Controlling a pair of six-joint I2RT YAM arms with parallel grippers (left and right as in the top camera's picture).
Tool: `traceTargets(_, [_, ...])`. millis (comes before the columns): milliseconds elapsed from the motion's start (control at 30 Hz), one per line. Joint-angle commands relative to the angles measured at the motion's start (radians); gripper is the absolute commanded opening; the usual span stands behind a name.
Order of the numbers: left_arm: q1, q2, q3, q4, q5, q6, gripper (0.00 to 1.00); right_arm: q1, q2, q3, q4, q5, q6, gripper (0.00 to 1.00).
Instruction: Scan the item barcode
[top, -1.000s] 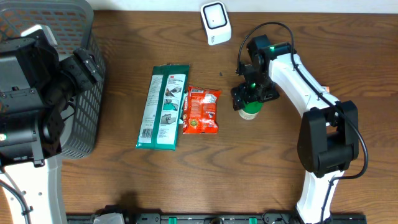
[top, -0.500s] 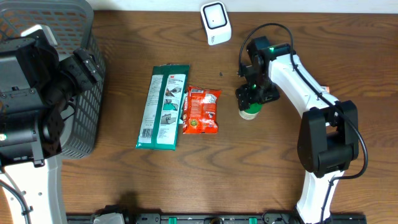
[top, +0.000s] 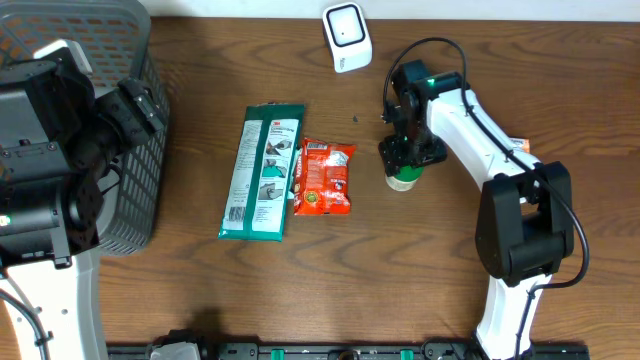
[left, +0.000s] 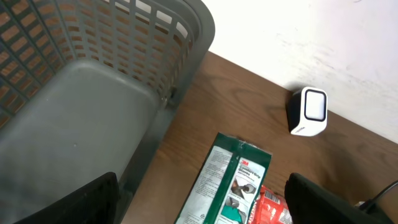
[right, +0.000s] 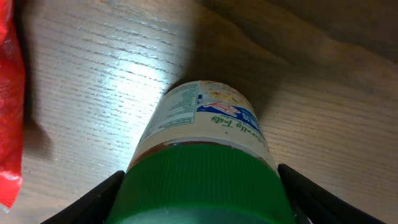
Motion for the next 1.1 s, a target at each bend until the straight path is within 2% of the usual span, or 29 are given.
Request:
traceTargets(0, [0.004,0.002,0.0,-0.003,0.006,0.009,0.85,0.01,-0.013,-0.028,0.01,0.03,0.093,0.72])
traceTargets(367, [0.004,0.002,0.0,-0.003,0.006,0.009,0.85,0.034,-0.014,-0.083,0.078,0.031,0.129,0.69])
traceTargets(400, [0.004,0.002,0.0,-0.003,0.006,0.009,0.85,0.034,-0.014,-0.083,0.081,0.031,0.144,0.66])
traceTargets(533, [0.004,0.002,0.0,-0.003,0.006,0.009,0.85,0.032,-0.014,-0.083,0.101,0.029,0.286,0.66])
traceTargets(600, [0.004,0.002,0.0,-0.003,0.006,0.009,0.86,0.032,-0.014,-0.083,0.114,0.005,0.311,0.68])
traceTargets(800, [0.004,0.002,0.0,-0.003,0.006,0.009,0.85,0.03,-0.014,-0.073,0.108,-0.025,0.264,0.82])
traceTargets(1067, [0.004,0.002,0.0,-0.003,0.006,0.009,0.85,0.021,-0.014,-0.016,0.104,-0.026,0.101,0.84])
